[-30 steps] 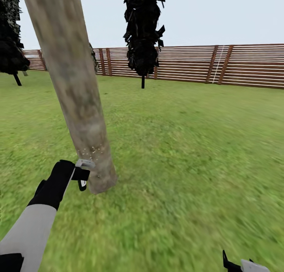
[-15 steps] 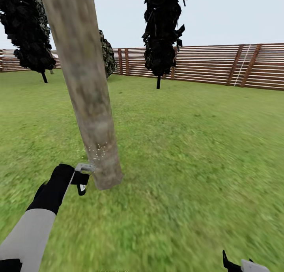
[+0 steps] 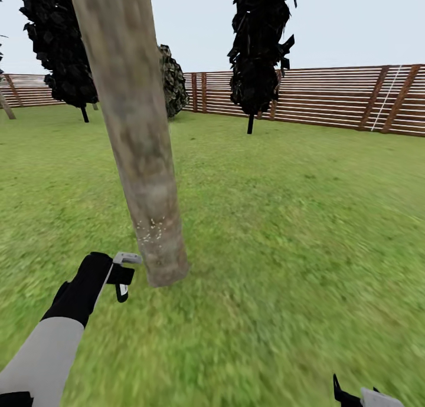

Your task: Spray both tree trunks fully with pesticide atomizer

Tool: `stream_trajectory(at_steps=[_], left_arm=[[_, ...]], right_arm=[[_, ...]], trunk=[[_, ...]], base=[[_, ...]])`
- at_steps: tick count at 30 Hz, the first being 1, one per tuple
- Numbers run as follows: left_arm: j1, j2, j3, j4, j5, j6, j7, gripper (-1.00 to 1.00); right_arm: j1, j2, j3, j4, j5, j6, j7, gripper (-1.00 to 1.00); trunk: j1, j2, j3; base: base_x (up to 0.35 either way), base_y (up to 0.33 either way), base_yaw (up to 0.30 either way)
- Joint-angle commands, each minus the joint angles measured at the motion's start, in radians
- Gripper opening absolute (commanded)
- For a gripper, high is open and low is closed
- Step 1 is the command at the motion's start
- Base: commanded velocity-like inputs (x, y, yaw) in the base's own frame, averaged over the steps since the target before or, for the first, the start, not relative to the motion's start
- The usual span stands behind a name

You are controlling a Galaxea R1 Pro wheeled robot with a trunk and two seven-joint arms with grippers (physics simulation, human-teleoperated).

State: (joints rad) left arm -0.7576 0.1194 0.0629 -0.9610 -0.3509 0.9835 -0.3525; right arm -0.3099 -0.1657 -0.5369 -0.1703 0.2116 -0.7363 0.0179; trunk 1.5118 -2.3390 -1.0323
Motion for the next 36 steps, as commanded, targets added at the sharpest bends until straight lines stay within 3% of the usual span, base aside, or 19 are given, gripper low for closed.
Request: stream_trajectory(at_steps=[1,11,16,21,25,28,30,32,34,36], left_arm=[[0.0,0.0,0.0,0.001,-0.001,0.0,0.0,-1.0],[0.067,0.011,0.003,0.003,-0.003,-0.005,0.0,-1.0],[0.075,0.031,0.001,0.006,-0.003,-0.005,0.002,-1.0],[0.075,0.01,-0.001,0.012,-0.001,-0.005,0.003,-1.0],[0.075,0.045,0.022,0.042,-0.003,-0.009,0.003,-1.0],[0.075,0.069,0.033,0.079,-0.003,-0.068,0.003,-1.0],[0.075,0.062,0.03,0.103,-0.003,-0.082,0.003,-1.0],[0.075,0.04,0.027,0.121,-0.002,-0.087,0.003,-1.0],[0.075,-0.015,0.026,0.127,-0.003,-0.09,0.037,-1.0],[0.075,-0.037,0.026,0.13,-0.003,-0.091,0.092,-1.0]], right_arm=[[0.0,0.0,0.0,0.0,0.0,0.0,0.0,1.0],[0.0,0.0,0.0,-0.001,-0.001,0.0,0.0,1.0],[0.0,0.0,0.0,-0.002,-0.001,0.0,0.0,1.0],[0.0,0.0,0.0,-0.002,-0.001,0.0,0.0,1.0],[0.0,0.0,0.0,-0.002,-0.001,0.0,0.0,1.0],[0.0,0.0,0.0,-0.002,-0.001,0.0,0.0,1.0],[0.0,0.0,0.0,-0.002,-0.001,0.0,0.0,1.0],[0.0,0.0,0.0,-0.002,-0.001,0.0,0.0,1.0],[0.0,0.0,0.0,-0.001,-0.001,0.0,0.0,1.0],[0.0,0.0,0.0,-0.002,-0.001,0.0,0.0,1.0]], trunk=[[0.0,0.0,0.0],[0.0,0.0,0.0],[0.0,0.0,0.0],[0.0,0.0,0.0],[0.0,0.0,0.0],[0.0,0.0,0.0],[0.0,0.0,0.0],[0.0,0.0,0.0],[0.0,0.0,0.0],[0.0,0.0,0.0]], base=[[0.218,-0.194,0.001],[0.218,-0.197,0.003],[0.218,-0.198,0.203],[0.218,-0.198,0.275],[0.218,-0.198,0.275],[0.173,-0.155,0.099],[0.036,-0.031,0.014],[0.009,-0.008,0.004],[0.002,-0.002,0.001],[0.0,0.0,0.0]])
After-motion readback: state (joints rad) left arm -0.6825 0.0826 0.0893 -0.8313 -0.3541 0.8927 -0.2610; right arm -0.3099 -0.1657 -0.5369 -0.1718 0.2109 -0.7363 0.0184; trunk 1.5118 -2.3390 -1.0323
